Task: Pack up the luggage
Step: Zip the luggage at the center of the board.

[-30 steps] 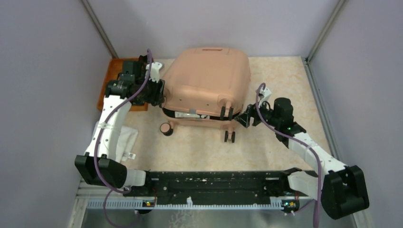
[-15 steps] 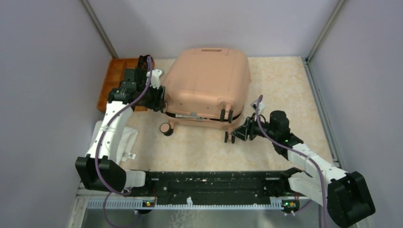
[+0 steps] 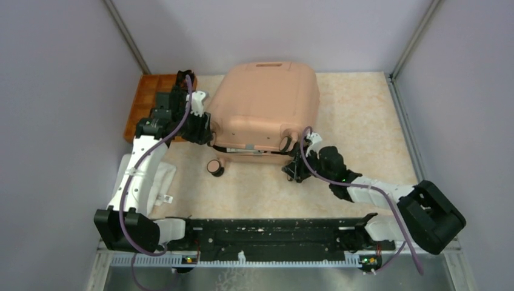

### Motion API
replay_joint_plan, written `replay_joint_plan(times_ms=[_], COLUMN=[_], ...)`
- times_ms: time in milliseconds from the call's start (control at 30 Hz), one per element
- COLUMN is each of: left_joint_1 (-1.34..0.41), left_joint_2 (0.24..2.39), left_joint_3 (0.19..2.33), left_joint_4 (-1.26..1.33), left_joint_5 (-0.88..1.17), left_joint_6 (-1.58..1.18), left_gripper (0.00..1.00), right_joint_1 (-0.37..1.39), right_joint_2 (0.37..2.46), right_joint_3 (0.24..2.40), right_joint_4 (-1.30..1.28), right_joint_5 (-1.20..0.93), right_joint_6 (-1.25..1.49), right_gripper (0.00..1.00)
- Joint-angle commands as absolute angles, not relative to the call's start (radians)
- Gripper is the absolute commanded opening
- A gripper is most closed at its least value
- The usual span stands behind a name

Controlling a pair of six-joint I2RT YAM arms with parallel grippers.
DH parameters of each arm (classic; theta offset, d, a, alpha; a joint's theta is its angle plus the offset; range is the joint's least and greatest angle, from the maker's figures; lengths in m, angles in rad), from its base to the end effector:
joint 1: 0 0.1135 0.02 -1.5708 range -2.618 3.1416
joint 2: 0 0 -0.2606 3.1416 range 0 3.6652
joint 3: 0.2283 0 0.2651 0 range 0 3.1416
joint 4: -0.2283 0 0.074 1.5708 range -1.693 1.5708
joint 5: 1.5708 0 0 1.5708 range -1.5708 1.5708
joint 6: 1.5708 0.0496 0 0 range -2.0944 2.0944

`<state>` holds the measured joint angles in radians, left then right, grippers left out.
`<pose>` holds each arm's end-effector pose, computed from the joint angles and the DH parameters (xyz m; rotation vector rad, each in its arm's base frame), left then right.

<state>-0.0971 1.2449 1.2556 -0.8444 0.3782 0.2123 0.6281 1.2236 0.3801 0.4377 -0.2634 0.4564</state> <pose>0.2718 -0.0449 0.3342 0.5356 2.3031 -0.3981 0.2026 0.1631 0.1574 -0.3599 2.0608 0.9450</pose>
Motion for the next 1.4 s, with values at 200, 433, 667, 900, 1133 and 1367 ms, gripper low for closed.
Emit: replay_joint_plan(times_ms=[200,433,667,900,1133,1367], left_joint_1=[-0.126,-0.126,-0.126,-0.126,-0.126,-0.127], left_joint_2=[1.136,1.074,1.082,1.134,1.132,1.118], left_joint_3=[1.19,1.105,1.14,1.184,1.192,1.227], left_joint_4=[-0.869,-0.901,-0.954,-0.93,-0.928,-0.961], left_joint_5=[0.599,0.591,0.601,0.607,0.619,0.632], left_joint_6=[0.272,0.3,0.331,0.339,0.344,0.364], left_gripper=[0.0,0.0,0.0,0.0,0.0,0.0], right_joint_1=[0.889,0.984,1.058,1.253,1.379,1.344], right_joint_2=[1.453,1.645,1.615,1.373,1.411,1.716], right_joint_3=[0.355,0.388,0.401,0.202,0.315,0.626], right_joint_4=[1.045,1.369,1.35,1.245,1.028,0.983], right_joint_5=[0.304,0.509,0.569,0.596,0.638,0.604], right_joint_6=[0.52,0.541,0.377,0.186,0.079,-0.044], right_gripper=[0.51,0.53,0.53,0.5,0.25,0.0])
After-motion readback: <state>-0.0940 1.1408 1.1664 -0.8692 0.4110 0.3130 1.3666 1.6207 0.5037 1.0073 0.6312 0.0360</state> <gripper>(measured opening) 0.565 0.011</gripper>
